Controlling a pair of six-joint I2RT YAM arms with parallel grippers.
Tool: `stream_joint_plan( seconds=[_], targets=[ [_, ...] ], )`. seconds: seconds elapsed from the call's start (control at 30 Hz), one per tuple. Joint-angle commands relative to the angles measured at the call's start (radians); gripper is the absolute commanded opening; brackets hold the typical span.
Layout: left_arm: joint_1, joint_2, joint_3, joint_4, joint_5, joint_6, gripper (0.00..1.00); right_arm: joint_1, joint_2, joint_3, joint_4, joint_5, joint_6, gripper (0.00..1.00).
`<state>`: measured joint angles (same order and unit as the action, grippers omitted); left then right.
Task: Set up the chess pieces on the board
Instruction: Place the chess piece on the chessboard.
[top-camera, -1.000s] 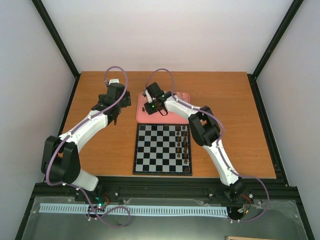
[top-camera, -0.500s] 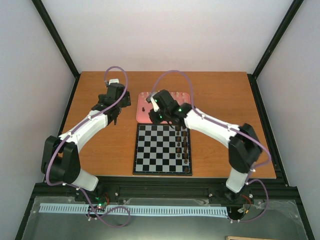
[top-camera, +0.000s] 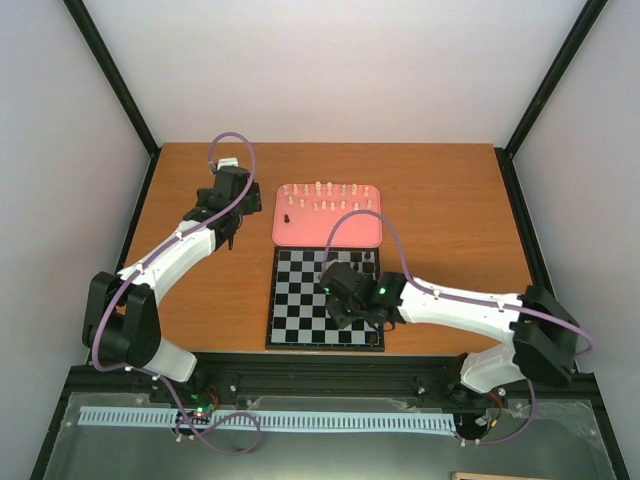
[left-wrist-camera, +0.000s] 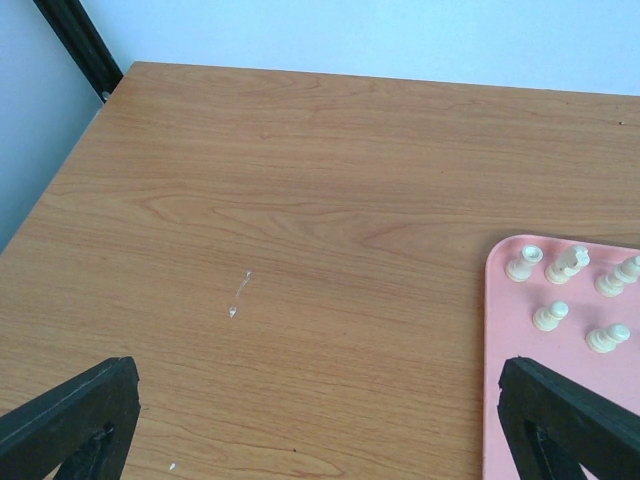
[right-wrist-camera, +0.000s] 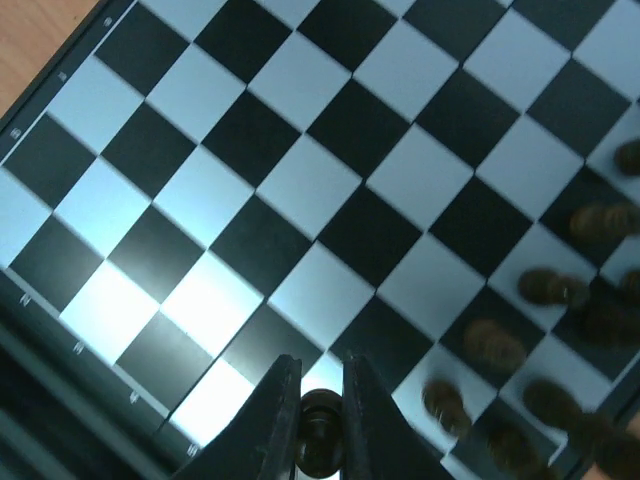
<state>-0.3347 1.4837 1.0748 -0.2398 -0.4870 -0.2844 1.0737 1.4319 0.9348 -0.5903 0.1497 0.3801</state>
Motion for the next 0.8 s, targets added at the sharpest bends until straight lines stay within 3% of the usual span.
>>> stream_joint_plan(
  seconds=[0.0, 0.23, 0.77],
  targets=[
    [0.002, 0.0, 0.018, 0.013, -0.008, -0.001, 1.0, 0.055, -0.105, -0.062, -0.039, 0.045, 0.139, 0.1],
    [0.002, -0.004, 0.014, 0.013, -0.006, -0.004, 1.0, 0.079, -0.15, -0.166, -0.007, 0.035, 0.207, 0.1],
    [0.002, 0.0, 0.013, 0.016, -0.009, -0.002, 1.0, 0.081, -0.063, -0.19, 0.019, 0.086, 0.231, 0.12]
  ],
)
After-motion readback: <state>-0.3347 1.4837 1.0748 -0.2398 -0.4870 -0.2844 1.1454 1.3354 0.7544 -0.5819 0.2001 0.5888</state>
